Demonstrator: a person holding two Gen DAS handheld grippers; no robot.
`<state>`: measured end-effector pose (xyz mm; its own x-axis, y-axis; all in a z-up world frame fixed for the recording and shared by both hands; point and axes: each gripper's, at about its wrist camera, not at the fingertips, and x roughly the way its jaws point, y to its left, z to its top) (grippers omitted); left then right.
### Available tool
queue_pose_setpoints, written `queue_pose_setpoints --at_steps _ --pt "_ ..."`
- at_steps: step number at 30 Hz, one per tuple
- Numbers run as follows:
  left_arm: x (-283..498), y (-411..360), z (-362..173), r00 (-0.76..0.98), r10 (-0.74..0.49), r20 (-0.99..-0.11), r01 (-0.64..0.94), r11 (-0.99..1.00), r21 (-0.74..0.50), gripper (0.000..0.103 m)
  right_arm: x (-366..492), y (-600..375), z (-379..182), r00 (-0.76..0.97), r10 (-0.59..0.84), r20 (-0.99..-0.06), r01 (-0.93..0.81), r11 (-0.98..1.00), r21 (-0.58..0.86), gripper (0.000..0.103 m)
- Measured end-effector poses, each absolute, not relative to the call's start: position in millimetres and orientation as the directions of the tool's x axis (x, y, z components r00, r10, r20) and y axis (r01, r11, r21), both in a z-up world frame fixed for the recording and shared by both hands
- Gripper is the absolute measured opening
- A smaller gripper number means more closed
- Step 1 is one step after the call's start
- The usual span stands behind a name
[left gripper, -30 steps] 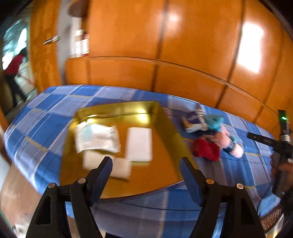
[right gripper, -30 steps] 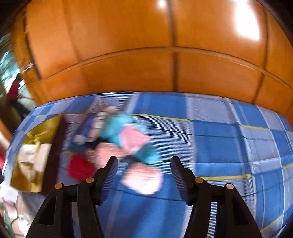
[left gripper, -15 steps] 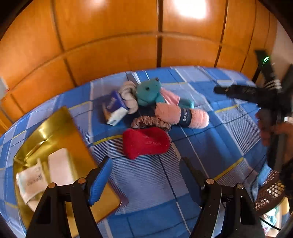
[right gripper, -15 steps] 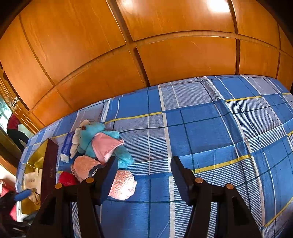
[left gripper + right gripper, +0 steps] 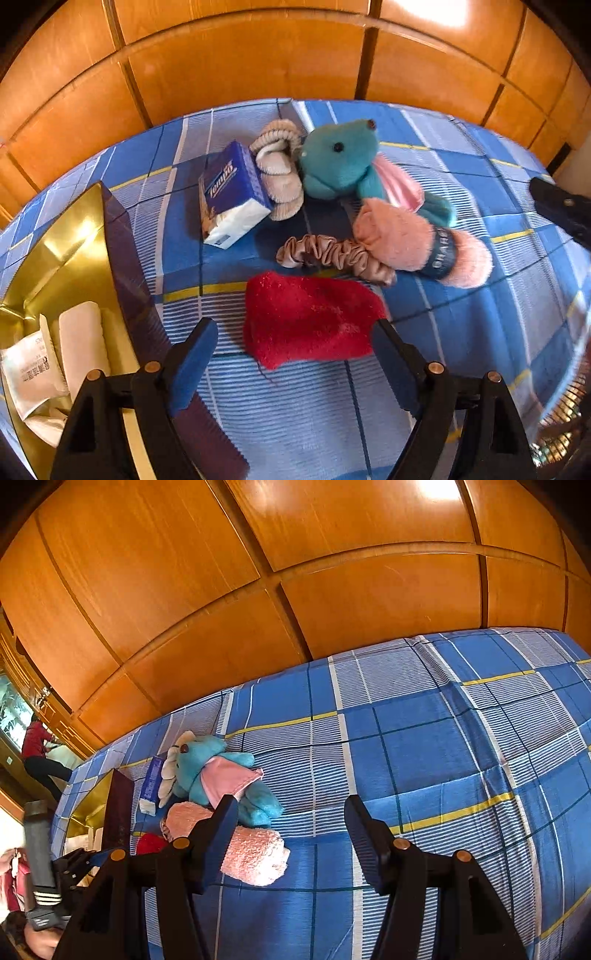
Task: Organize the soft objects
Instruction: 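Grasp the red fuzzy mitt with the left tool and lift it, then grasp the brown scrunchie with the right tool while the left tool lifts the red mitt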
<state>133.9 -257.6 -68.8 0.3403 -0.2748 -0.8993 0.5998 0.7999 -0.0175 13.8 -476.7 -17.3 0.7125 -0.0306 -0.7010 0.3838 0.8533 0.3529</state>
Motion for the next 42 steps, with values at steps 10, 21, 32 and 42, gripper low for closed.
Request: queue_pose_setpoints --at_steps 10,21,32,42 --pt "124 -262 -79 0.395 -0.295 -0.87 0.628 0.778 0.021 0.032 18 -469 -18 0.704 -0.039 -0.71 0.365 0.877 0.314 0.06" --pt "52 -240 -59 0.293 -0.525 -0.799 0.743 0.651 -0.155 0.032 24 -458 -22 0.692 0.0 -0.722 0.312 0.902 0.299 0.06" --pt "34 -246 -86 0.317 -0.487 -0.814 0.738 0.665 -0.111 0.033 39 -406 -27 0.654 0.116 -0.748 0.092 0.969 0.231 0.033" --pt "32 -234 -93 0.327 -0.542 -0.774 0.714 0.678 -0.172 0.033 107 -322 -19 0.503 0.18 -0.845 -0.25 0.967 0.057 0.029"
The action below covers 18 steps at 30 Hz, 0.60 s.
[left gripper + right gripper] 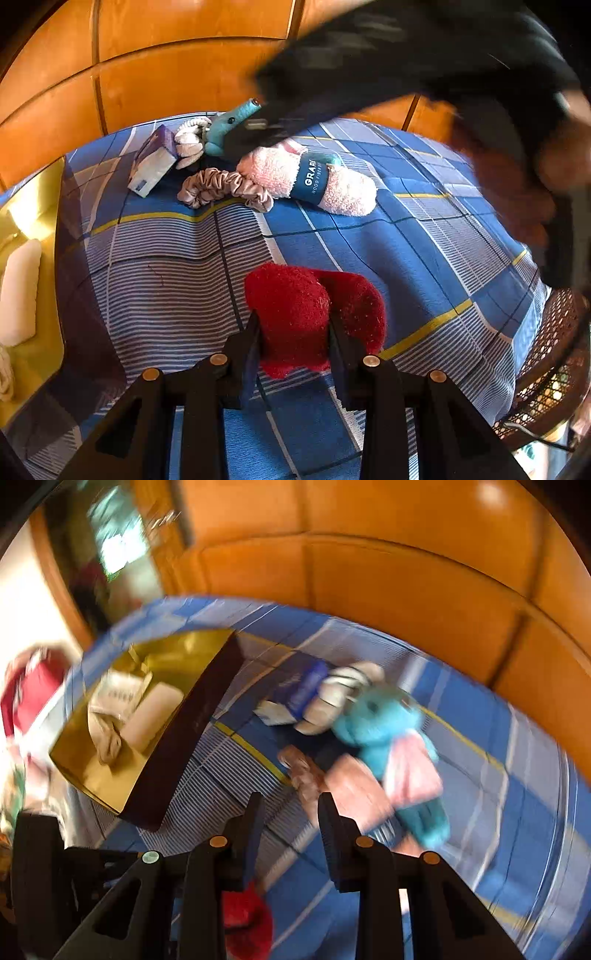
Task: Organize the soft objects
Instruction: 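Grasp the brown scrunchie with the right tool while the left tool lifts the red mitt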
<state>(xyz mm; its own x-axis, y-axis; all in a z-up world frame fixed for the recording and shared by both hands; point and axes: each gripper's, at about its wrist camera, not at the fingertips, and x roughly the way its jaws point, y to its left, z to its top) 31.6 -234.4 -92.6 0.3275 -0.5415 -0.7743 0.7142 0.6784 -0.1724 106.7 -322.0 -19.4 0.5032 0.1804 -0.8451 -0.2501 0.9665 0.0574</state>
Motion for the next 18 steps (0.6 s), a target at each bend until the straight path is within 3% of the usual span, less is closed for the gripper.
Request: queue_pose_setpoints --at_steps 8,9,11,18 --pt "32 -223 -94 0.323 -0.572 -0.754 0.709 0.674 -0.207 0.033 161 -285 -69 0.351 -0.029 -0.936 -0.36 0.919 -0.163 0.029" --pt "32 -221 -94 0.321 -0.575 -0.752 0.708 0.673 -0.212 0.033 163 -285 -75 0.346 -0.051 -0.937 -0.36 0.915 -0.183 0.028" --pt "33 -217 -93 0.319 -0.579 -0.75 0.708 0.671 -0.218 0.033 161 -287 -83 0.363 -0.113 -0.925 -0.336 0.91 -0.243 0.012" --pt "32 -209 -93 0.324 -0.582 -0.746 0.706 0.673 -0.219 0.033 121 -309 -31 0.468 0.071 -0.881 -0.27 0.961 -0.066 0.01"
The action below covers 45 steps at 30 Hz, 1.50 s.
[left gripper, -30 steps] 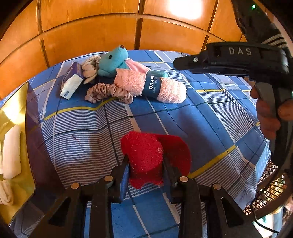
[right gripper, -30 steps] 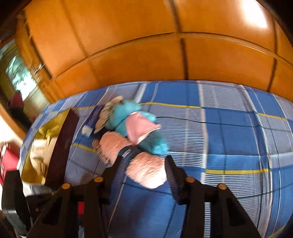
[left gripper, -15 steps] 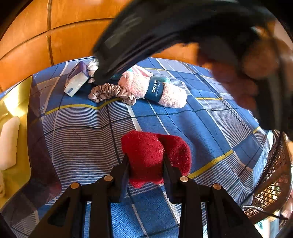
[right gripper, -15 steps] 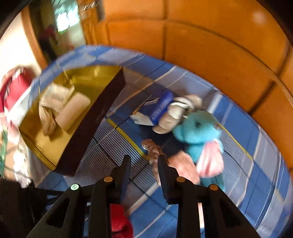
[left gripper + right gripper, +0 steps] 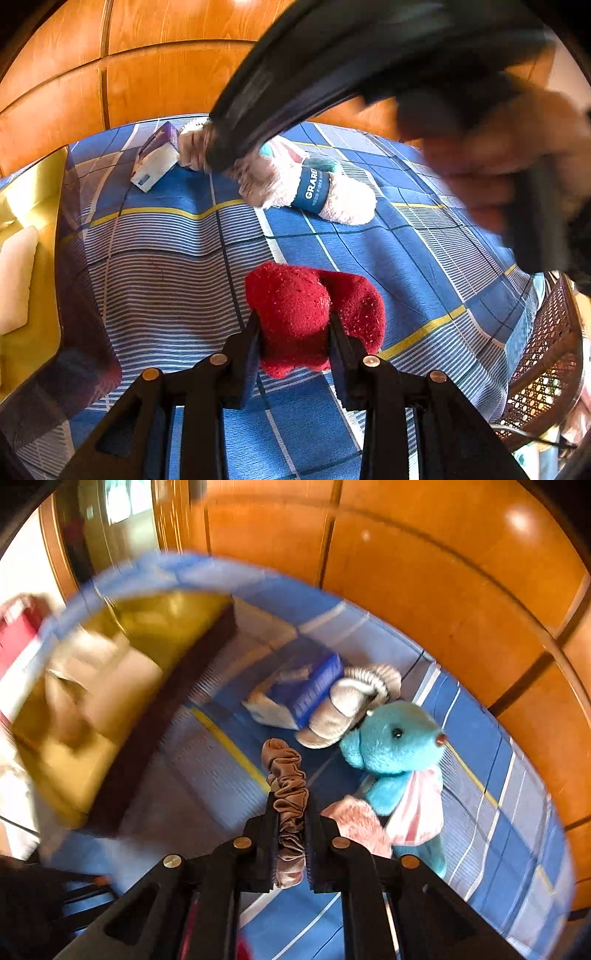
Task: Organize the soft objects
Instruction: 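Grasp the brown scrunchie with the right tool while the left tool lifts the red mitt, then carry the red mitt into the gold tray and open the left tool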
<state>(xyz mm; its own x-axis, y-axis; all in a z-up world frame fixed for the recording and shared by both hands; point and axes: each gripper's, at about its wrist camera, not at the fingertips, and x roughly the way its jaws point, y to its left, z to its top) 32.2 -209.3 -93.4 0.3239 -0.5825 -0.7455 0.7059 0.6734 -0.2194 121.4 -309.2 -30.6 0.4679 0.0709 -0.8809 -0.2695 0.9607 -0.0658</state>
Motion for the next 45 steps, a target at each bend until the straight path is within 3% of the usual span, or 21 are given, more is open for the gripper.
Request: queue_pose_setpoints --at_steps 5,10,14,29,40,45 --pt "31 -211 -93 0.328 -0.577 -0.748 0.7 0.68 -0.218 0.033 67 -350 -2 0.504 0.191 -0.842 -0.194 0.975 0.105 0.01" --pt "31 -214 -91 0.332 -0.567 -0.753 0.689 0.691 -0.217 0.033 30 -390 -37 0.448 0.168 -0.878 -0.037 0.985 0.169 0.011" --pt "30 -213 -86 0.335 -0.549 -0.765 0.676 0.706 -0.21 0.032 24 -399 -87 0.347 0.119 -0.93 0.049 0.988 0.145 0.011" --pt "19 -185 -35 0.448 -0.535 -0.716 0.634 0.755 -0.168 0.032 21 -390 -88 0.4 0.072 -0.914 -0.017 0.997 0.071 0.012" --pt "19 -150 -5 0.492 -0.557 -0.669 0.579 0.783 -0.227 0.032 26 -371 -94 0.416 0.032 -0.909 -0.042 0.999 0.016 0.012" --pt "34 -118 0 0.484 -0.576 -0.658 0.516 0.796 -0.317 0.032 23 -374 -92 0.419 0.028 -0.907 -0.046 0.999 0.009 0.012"
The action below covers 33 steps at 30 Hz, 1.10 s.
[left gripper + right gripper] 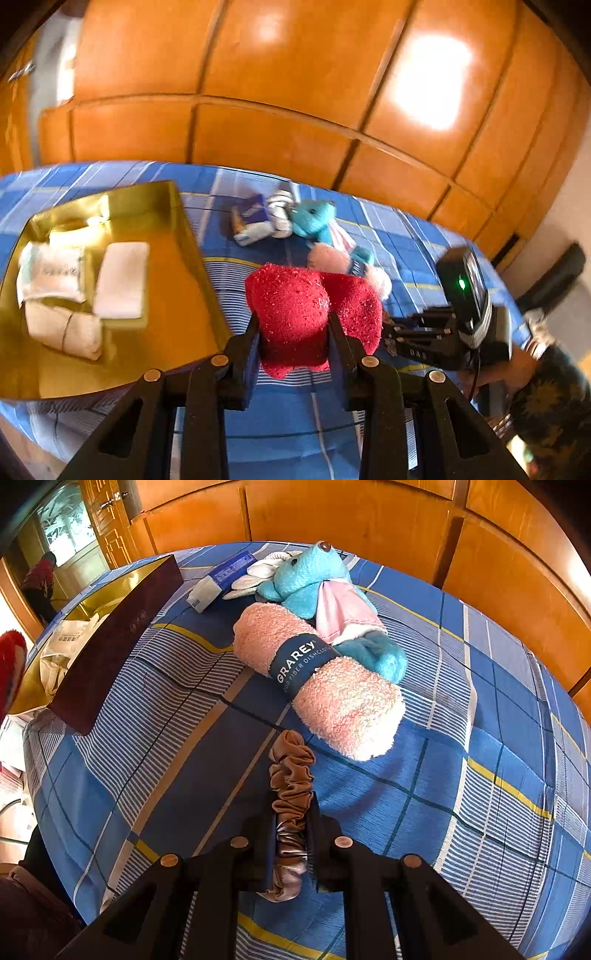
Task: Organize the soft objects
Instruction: 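Carry the red mitt into the gold tray and open the left tool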
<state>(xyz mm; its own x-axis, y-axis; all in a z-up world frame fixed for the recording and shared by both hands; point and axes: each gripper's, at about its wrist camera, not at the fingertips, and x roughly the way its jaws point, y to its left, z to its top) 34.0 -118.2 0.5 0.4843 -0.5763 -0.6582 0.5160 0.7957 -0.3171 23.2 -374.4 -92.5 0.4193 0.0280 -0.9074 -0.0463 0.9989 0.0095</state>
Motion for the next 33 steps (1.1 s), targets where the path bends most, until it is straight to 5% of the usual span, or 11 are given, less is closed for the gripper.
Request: queue_pose_setpoints --at_steps 12,21,26,28,33 --pt "135 -16 -14 0.507 -0.513 -0.692 0.171 0.847 -0.503 0.032 25 -365 -95 0.431 -0.002 -0.903 -0.072 0.997 -0.036 0.013" --pt "219 -42 -35 0.492 -0.44 -0.751 0.112 0.887 -0.447 0.033 23 -363 -93 0.435 -0.011 -0.9 -0.08 0.996 -0.05 0.014" --pt "252 -58 -55 0.47 -0.375 -0.799 0.101 0.922 -0.374 0.044 24 -363 -93 0.435 -0.005 -0.9 -0.083 0.996 -0.045 0.014" --pt "259 -58 -60 0.453 -0.373 -0.81 0.08 0.921 -0.38 0.057 24 -364 -92 0.435 -0.001 -0.9 -0.083 0.996 -0.041 0.014" --pt "242 -46 -47 0.513 -0.343 -0.787 0.073 0.931 -0.358 0.057 25 -368 -93 0.436 0.0 -0.9 -0.088 0.995 -0.042 0.014"
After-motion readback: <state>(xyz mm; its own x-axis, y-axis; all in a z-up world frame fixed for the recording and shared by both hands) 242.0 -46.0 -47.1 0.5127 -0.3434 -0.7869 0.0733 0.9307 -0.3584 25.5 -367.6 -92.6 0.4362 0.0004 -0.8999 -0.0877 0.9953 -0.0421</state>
